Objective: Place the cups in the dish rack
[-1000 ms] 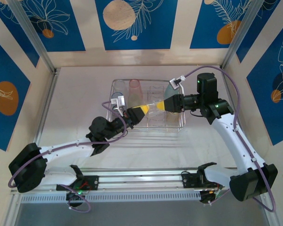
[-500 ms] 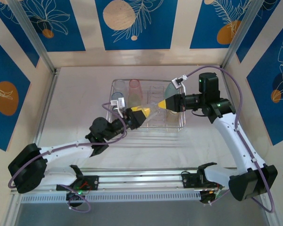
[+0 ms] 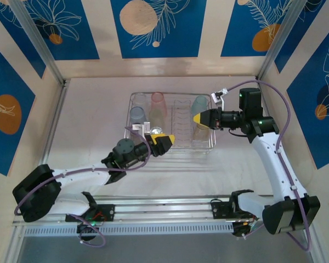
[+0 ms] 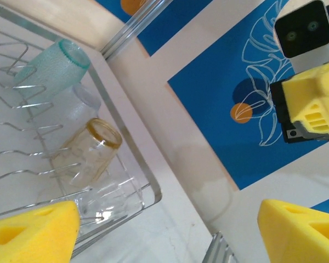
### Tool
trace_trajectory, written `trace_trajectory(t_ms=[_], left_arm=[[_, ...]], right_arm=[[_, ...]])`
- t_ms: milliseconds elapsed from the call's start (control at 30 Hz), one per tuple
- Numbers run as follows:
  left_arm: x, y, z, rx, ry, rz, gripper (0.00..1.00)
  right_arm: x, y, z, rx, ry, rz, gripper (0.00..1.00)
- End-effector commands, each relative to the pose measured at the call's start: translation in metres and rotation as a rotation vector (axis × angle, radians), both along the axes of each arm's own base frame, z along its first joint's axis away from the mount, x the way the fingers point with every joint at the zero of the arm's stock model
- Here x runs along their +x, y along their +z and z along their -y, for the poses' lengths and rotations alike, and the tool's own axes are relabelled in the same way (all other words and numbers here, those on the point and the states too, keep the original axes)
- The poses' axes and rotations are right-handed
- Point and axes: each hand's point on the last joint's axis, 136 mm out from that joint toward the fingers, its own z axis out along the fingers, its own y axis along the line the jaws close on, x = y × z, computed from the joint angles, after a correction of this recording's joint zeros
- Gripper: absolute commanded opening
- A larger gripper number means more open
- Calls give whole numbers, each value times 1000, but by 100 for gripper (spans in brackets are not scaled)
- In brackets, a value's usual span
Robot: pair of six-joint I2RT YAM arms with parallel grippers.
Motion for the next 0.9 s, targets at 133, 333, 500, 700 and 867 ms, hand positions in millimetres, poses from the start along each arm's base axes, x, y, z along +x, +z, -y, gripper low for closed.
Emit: trace_trajectory(t_ms=[133, 333, 500, 700, 867], left_arm=[[10, 2, -4, 173, 34, 60, 79], [9, -1, -18, 296, 62, 102, 77], [7, 1, -29, 350, 89, 135, 82], [5, -2, -38, 375, 106, 146, 88], [3, -8, -44, 397, 112, 143, 88]], right_arm=[[14, -62, 31, -302, -158, -110, 3], [14, -87, 48, -552, -190, -137, 21], [12, -108, 56, -720, -188, -170, 36], [15, -119, 55, -749, -186, -186, 40], [20, -127, 63, -761, -219, -228, 40]])
